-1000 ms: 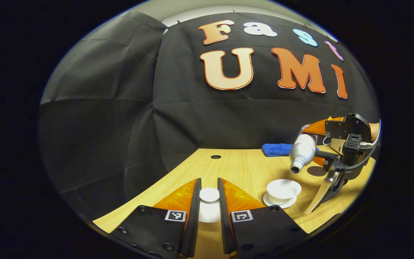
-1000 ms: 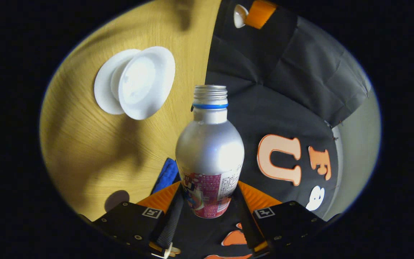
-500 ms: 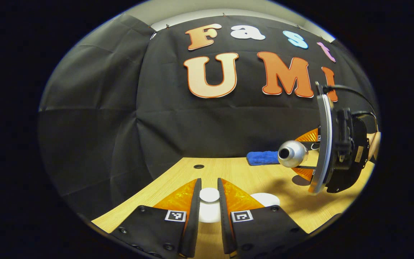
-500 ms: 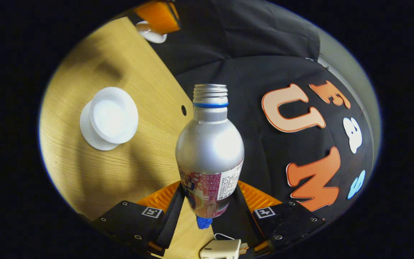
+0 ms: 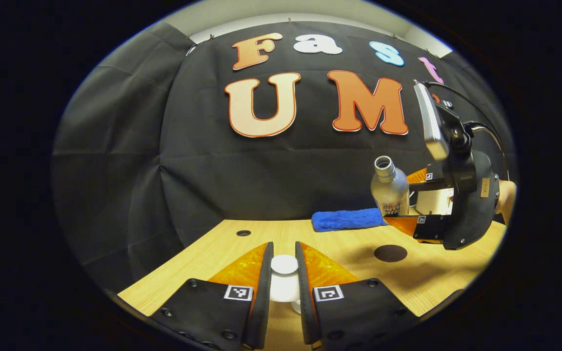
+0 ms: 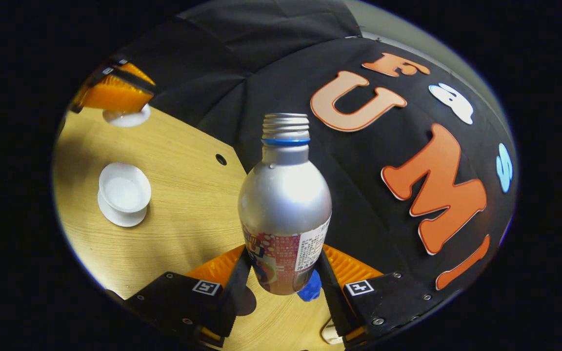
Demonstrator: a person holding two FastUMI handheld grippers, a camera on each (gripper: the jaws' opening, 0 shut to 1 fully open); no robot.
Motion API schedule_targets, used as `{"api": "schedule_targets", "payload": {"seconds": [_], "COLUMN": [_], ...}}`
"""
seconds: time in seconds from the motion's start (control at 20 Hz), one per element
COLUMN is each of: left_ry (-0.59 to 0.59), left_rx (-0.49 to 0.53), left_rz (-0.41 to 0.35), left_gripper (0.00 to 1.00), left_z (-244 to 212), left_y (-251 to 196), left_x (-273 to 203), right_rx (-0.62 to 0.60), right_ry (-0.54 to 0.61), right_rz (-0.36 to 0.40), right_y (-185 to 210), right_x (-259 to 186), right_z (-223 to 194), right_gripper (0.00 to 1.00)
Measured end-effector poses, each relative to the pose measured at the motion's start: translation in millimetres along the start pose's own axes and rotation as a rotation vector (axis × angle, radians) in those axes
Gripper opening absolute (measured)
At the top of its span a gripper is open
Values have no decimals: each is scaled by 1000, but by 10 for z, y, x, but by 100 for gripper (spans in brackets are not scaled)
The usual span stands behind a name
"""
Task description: Open the teacup lid with one hand, grasp the water bottle and pour water into the teacup with the other hand; after pouring, place the water bottle on the coaster and then close the teacup lid.
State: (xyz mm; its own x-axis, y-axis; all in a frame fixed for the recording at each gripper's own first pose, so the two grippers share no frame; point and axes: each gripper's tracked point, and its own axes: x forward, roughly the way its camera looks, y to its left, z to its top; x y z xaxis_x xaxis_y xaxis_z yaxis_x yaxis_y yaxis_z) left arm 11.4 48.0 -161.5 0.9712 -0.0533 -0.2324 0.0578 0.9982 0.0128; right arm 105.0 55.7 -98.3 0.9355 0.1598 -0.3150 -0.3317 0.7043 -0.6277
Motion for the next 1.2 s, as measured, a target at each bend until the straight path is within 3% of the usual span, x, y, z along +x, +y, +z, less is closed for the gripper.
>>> {"api": "schedule_targets", "payload": {"seconds": [0.45, 0.6, 0.9, 1.05, 1.2], "left_ry": [69, 92, 132, 153, 170], "left_rx": [-4, -11, -14, -11, -12], "left_rz": [-47, -57, -67, -72, -70], "left_gripper": [29, 32, 35, 29, 32], "left_z": [-291, -411, -586, -682, -771], "left_y": [-330, -401, -469, -503, -519], "left_x": [250, 291, 348, 385, 399], "right_rx": [269, 344, 409, 431, 453], "right_ry": [-19, -24, -16, -7, 10], "right_rz": [13, 24, 45, 52, 63], "right_y": [-235, -259, -182, -141, -93], "right_x": [38, 67, 117, 129, 149], "right_z": [-234, -315, -442, -477, -512], "right_gripper": [78, 78, 78, 78, 78]}}
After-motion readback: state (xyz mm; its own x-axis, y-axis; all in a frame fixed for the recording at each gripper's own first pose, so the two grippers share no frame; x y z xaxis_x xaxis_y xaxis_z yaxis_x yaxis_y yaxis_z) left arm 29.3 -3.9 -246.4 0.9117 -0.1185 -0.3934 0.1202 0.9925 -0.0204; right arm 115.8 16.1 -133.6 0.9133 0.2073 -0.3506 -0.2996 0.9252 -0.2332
